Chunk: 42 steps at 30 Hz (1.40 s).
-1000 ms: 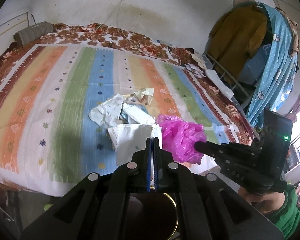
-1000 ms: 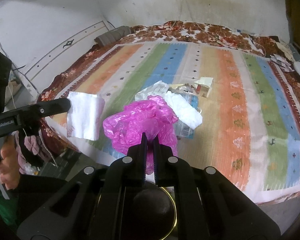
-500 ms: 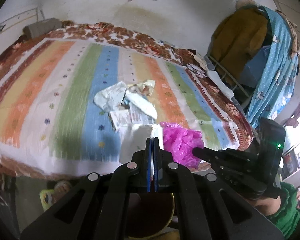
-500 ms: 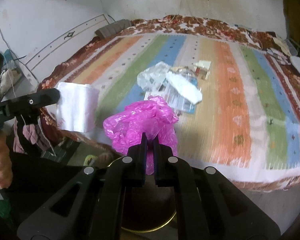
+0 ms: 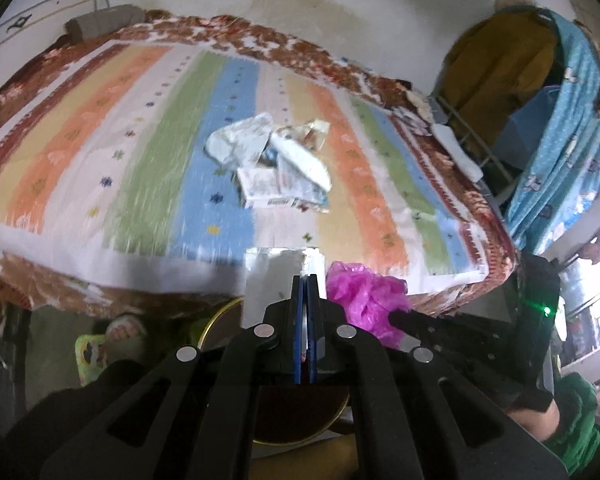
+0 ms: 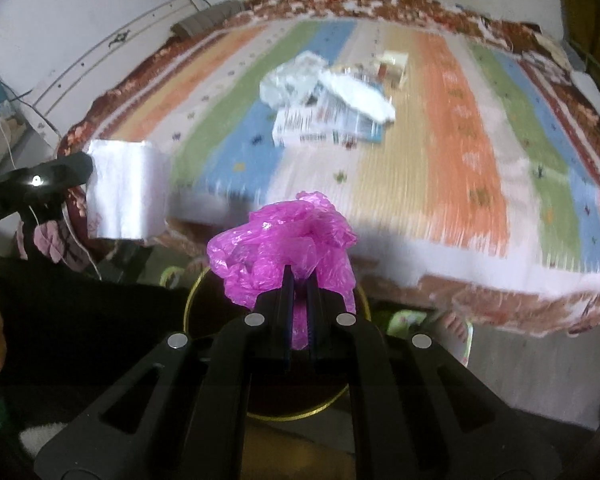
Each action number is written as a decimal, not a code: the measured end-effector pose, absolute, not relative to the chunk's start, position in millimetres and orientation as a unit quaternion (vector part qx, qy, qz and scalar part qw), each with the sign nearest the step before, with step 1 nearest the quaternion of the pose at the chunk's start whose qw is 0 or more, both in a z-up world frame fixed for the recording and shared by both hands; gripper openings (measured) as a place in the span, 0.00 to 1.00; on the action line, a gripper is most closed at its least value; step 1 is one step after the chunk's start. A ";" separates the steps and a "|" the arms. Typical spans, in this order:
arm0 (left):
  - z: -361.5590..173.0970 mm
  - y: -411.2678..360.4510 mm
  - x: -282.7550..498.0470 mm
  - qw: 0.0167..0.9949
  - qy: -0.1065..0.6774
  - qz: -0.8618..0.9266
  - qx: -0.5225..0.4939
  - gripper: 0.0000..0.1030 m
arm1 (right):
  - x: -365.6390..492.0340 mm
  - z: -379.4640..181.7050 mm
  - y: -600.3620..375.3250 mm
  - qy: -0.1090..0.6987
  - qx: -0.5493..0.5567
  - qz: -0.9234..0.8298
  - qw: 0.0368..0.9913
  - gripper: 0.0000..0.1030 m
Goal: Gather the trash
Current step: 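Lift and carry the pink bag and white paper back over the bin with both tools, then open both tools over the bin to drop the pink bag and paper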
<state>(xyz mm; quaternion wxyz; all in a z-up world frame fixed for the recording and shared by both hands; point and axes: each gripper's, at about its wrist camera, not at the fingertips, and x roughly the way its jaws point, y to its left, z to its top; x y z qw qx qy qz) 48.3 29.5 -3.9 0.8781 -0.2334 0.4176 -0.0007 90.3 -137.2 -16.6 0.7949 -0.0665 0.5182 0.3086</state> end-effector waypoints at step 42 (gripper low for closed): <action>-32.8 41.2 74.6 0.848 0.475 0.049 -0.230 0.64 | 105.4 -25.9 -129.4 0.532 -0.085 0.302 0.786 0.62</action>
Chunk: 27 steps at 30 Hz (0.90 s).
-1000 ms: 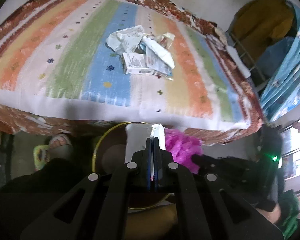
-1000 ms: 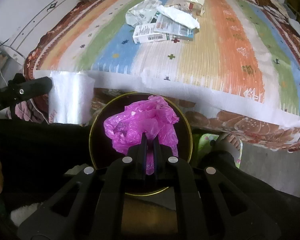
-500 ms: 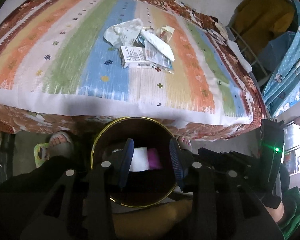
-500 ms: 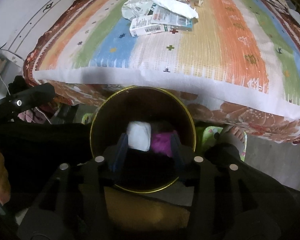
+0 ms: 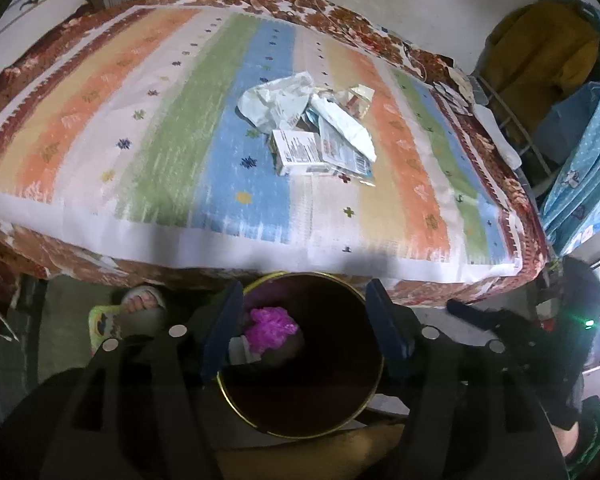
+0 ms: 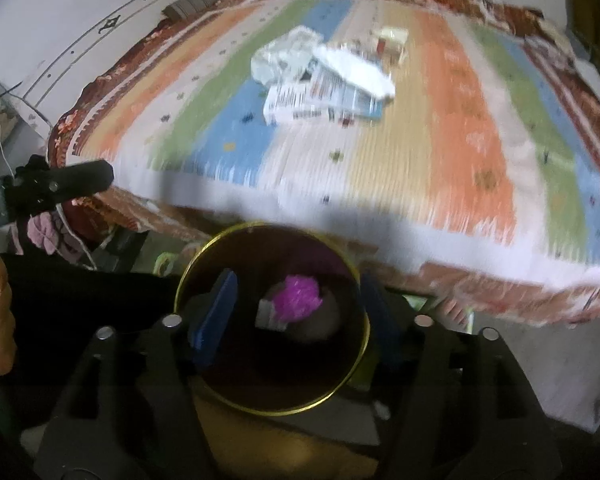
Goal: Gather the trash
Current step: 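Move both tools back over the remaining trash on the bed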
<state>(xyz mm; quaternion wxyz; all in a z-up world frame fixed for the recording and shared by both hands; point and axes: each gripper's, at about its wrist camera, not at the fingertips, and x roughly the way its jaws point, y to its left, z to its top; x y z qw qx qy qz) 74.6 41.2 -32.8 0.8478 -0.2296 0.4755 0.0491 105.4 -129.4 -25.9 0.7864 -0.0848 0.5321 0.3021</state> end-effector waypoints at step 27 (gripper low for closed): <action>-13.5 89.4 179.3 0.866 0.468 0.137 -0.110 0.94 | 204.0 12.1 -92.3 0.465 -0.137 0.306 0.819 0.92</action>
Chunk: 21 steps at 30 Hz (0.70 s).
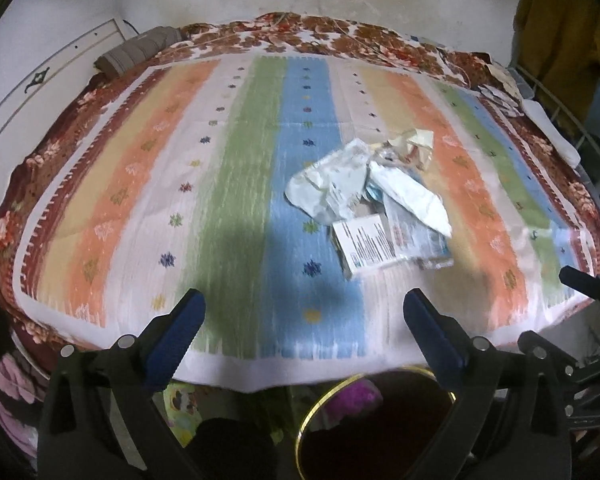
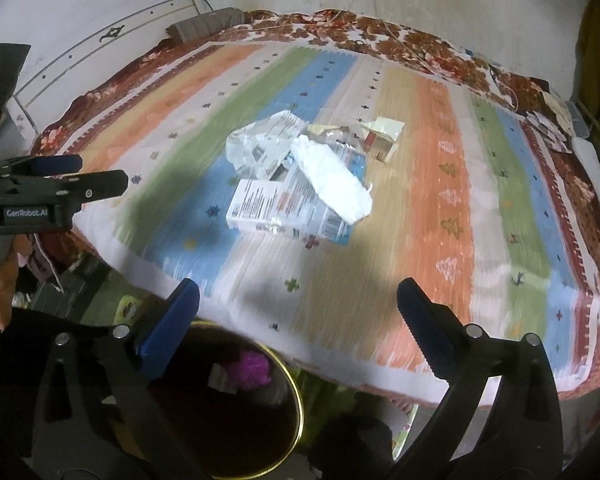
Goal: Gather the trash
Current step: 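Move both tools back over the remaining trash on the bed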
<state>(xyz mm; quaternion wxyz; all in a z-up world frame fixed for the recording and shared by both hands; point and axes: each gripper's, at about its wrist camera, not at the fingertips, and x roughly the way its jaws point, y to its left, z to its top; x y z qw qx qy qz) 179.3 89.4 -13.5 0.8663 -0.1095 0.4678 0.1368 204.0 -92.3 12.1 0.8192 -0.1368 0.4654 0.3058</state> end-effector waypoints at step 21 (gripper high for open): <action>-55.0 133.8 253.0 0.867 0.475 0.121 -0.095 0.94 | 267.1 -30.5 -60.9 0.466 -0.163 0.326 0.806 0.92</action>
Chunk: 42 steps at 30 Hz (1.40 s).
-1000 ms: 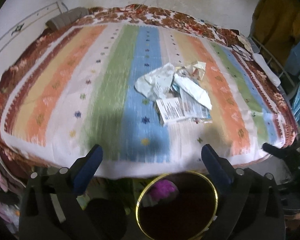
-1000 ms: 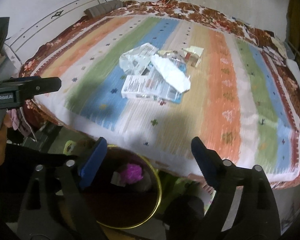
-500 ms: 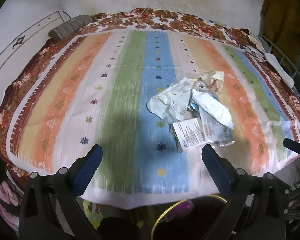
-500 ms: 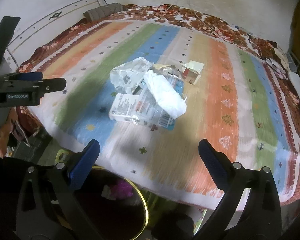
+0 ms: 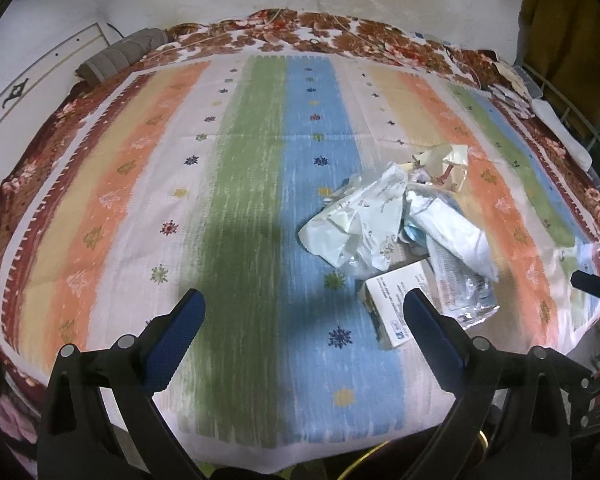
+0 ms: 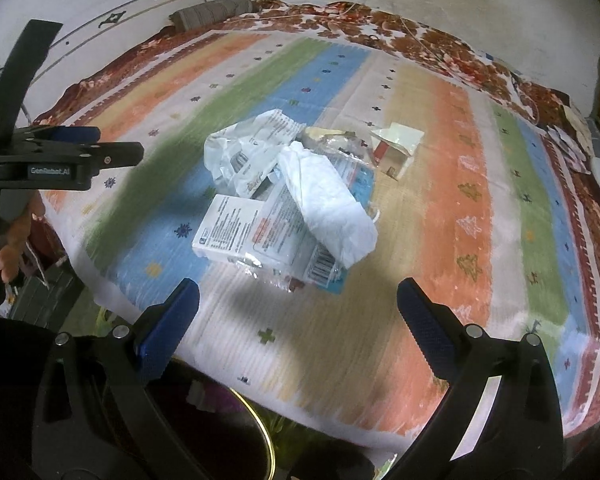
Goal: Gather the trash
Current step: 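Move both tools back over the remaining trash on the bed, then grasp the white tissue with the right tool while the left tool grasps the white plastic bag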
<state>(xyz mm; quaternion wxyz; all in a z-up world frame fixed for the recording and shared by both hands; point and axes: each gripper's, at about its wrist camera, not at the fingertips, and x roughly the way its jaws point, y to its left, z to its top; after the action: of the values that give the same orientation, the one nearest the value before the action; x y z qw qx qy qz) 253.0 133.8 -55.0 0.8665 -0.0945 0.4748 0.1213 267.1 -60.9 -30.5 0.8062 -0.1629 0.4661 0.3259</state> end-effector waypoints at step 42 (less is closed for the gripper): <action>-128.7 151.9 365.8 0.853 0.510 -0.006 -0.114 0.31 | 350.2 -118.9 -23.4 0.517 -0.181 0.331 0.768 0.21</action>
<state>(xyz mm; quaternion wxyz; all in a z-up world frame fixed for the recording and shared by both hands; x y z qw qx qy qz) 365.8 151.9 -128.7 0.8526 -0.1138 0.5100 -0.0058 350.2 -23.4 -118.9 0.7683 -0.1815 0.5170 0.3308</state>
